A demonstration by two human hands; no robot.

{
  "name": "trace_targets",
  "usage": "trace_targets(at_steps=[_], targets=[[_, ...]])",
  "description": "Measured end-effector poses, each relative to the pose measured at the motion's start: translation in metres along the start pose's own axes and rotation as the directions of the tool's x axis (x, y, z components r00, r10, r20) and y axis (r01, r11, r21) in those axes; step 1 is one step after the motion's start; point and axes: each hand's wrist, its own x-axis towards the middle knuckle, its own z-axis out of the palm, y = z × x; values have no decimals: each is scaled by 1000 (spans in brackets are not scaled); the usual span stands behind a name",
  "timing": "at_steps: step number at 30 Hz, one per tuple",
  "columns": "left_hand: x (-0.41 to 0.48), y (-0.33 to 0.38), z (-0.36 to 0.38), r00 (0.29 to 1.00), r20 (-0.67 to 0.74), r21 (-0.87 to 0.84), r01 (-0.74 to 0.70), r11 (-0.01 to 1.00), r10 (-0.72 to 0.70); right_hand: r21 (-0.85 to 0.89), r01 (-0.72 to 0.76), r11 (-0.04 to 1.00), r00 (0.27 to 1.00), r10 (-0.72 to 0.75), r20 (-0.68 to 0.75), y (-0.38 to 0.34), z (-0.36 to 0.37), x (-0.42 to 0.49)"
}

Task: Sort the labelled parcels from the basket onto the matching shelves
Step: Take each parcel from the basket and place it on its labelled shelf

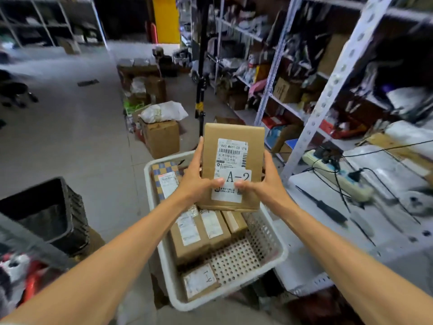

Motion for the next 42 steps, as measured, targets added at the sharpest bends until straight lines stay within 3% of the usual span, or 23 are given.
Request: trace_targets(at_steps=[7, 19, 24, 31, 37, 42], targets=[[-56, 30, 37, 998, 68, 75, -21, 997, 15, 40, 25, 999, 999, -24, -44, -5, -35, -71], [-200, 22, 124, 988, 153, 22, -2, 1000, -1, 1, 24, 1000, 998, -24, -59, 14, -92, -237], [-236, 11, 174, 971, 240, 55, -14, 998, 0, 2, -51, 999, 984, 51, -168, 34, -121, -306], [-253, 22, 273, 899, 438, 51, -20, 998, -5, -60, -177, 982, 907, 139, -398, 42, -197, -392], [-266, 50, 367, 736, 674, -20, -61, 998, 59, -23, -244, 970, 756, 175, -631, 41, -254, -465], [-294, 85, 450, 483, 871, -76, -41, 996, 87, 52, -313, 948, 507, 214, -835, 25, -293, -539]])
